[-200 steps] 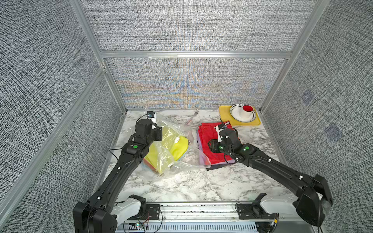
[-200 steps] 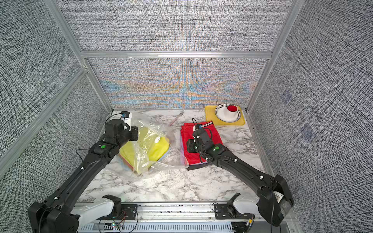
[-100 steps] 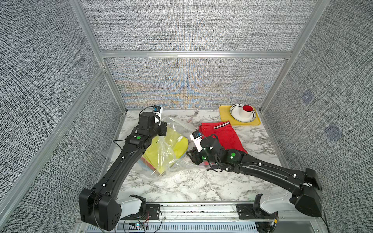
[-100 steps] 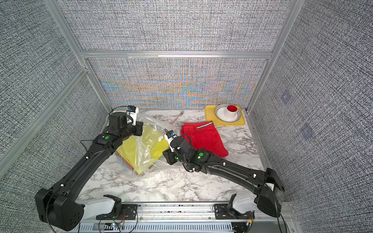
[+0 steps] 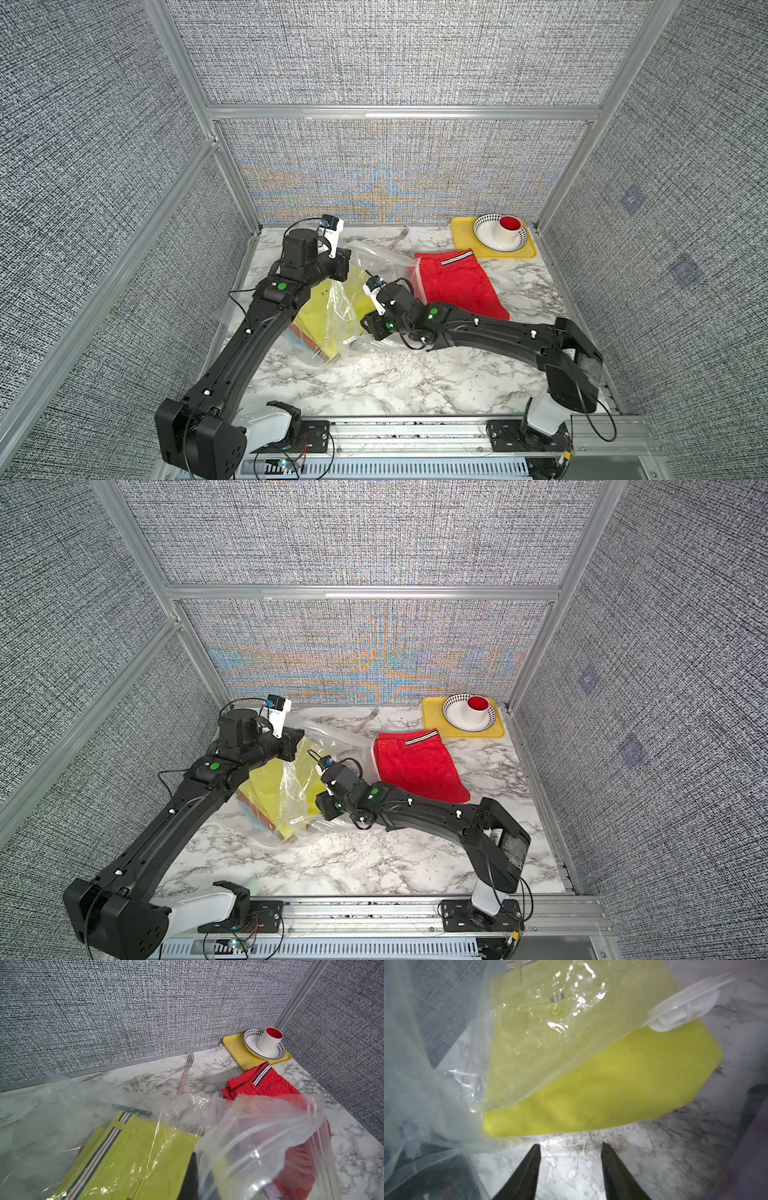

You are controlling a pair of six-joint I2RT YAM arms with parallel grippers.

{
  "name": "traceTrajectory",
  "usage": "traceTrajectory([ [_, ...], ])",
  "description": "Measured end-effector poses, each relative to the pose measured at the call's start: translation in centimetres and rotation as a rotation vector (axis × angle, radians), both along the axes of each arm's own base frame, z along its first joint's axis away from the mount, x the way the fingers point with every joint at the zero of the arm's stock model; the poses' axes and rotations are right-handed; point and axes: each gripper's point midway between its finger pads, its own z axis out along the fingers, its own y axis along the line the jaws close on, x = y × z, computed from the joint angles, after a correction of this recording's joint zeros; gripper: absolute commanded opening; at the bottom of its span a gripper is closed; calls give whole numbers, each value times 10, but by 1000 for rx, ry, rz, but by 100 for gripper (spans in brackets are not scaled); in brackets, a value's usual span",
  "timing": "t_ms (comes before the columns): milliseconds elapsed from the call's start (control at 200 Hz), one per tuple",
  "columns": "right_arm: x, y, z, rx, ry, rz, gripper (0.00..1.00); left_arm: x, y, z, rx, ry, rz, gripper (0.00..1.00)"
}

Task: Take the trousers out of the vacuum bag
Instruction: Take out the trousers from the vacuum bag.

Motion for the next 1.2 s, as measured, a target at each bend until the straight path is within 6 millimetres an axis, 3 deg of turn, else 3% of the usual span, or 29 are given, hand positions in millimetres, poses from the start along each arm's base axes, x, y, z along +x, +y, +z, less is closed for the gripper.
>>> traceTrajectory([
  [170,-1,4,-19,9,90,-21,59,-8,-4,12,-9,-36,-31,0],
  [455,1,-14,-40,24,207,-114,63,-16,-12,19,-25,-60,-84,0],
  [606,5,-23,-40,50,230,-150,64,-23,-25,23,-48,-54,-157,0],
  [811,18,-23,-29,105,225,-190,64,-39,-40,13,-54,-29,-230,0],
  [1031,24,-19,-30,118,224,-199,64,-49,-40,17,-43,-58,-249,0],
  [1196,21,-17,-39,116,247,-203,64,-44,-36,24,-21,-78,-215,0],
])
